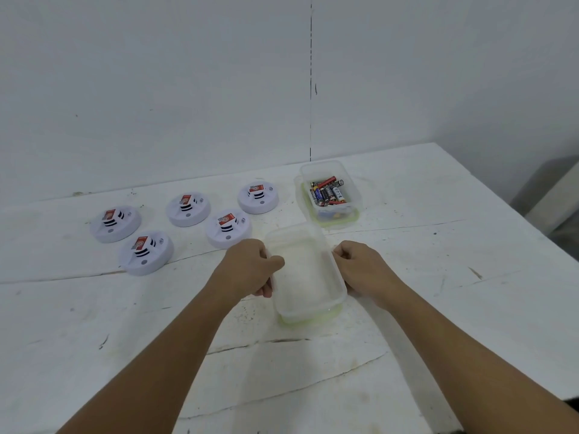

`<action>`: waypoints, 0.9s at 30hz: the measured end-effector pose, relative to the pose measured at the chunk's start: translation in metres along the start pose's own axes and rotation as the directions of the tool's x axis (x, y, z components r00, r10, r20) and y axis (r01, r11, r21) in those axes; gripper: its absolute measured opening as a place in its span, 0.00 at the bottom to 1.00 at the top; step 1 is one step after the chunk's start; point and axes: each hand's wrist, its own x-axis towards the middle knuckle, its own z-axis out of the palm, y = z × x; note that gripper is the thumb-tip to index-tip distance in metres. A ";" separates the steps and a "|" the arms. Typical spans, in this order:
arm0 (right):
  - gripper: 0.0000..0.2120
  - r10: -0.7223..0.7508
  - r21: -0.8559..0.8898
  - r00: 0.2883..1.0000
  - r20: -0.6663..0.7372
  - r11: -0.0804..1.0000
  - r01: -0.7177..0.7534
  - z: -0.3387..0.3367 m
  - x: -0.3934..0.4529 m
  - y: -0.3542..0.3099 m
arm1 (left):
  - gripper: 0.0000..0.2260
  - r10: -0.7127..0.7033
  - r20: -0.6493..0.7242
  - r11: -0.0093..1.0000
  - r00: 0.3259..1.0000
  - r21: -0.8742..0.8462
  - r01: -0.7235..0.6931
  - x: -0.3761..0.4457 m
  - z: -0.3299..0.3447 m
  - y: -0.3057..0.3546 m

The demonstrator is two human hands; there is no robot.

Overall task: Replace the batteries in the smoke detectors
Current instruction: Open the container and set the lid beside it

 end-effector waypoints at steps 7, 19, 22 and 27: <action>0.16 -0.014 -0.018 1.000 -0.023 1.000 0.014 -0.005 -0.003 -0.003 | 0.32 -0.087 -0.032 0.993 0.996 0.072 0.089 -0.024 -0.008 -0.004; 0.02 -0.024 -0.158 1.000 -0.008 0.987 0.023 -0.033 -0.013 0.007 | 0.36 -0.049 0.242 0.990 0.969 0.137 0.016 -0.032 0.007 0.016; 0.01 -0.002 -0.136 0.999 -0.040 0.991 -0.003 -0.049 -0.019 0.018 | 0.37 -0.001 0.296 0.981 0.955 0.187 -0.057 -0.029 0.017 0.026; 0.03 0.038 -0.097 0.992 -0.124 0.994 -0.050 -0.079 -0.034 0.037 | 0.35 0.069 0.334 0.978 0.940 0.163 -0.130 -0.020 0.044 0.049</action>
